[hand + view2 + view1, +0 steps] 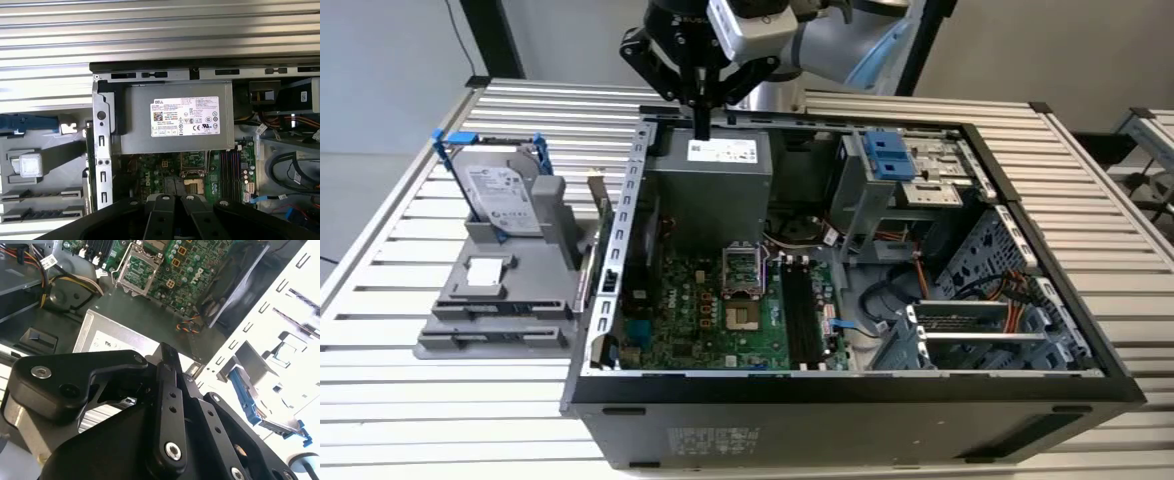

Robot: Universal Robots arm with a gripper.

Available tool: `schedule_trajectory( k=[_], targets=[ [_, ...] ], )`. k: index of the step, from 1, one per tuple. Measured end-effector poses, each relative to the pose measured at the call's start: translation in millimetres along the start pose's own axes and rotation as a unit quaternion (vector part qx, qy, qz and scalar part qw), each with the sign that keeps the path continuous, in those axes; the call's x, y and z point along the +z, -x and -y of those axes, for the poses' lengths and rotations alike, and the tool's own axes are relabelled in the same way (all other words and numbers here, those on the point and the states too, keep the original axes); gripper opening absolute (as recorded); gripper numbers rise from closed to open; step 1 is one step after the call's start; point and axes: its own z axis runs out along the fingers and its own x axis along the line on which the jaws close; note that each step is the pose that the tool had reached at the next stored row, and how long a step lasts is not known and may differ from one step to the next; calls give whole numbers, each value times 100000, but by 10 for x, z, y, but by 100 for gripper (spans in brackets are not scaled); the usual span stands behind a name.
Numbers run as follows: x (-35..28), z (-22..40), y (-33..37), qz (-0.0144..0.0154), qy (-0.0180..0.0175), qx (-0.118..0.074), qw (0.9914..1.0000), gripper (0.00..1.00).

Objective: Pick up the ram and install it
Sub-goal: 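Reach for the ram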

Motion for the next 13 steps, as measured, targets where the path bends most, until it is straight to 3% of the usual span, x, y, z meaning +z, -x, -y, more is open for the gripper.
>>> schedule_trajectory(
  k=[4, 13],
  targets=[
    [-2, 8, -129, 69, 5, 1, 100000, 0],
    [-6, 36, -516, 105, 10, -52, 100000, 0]
  ],
)
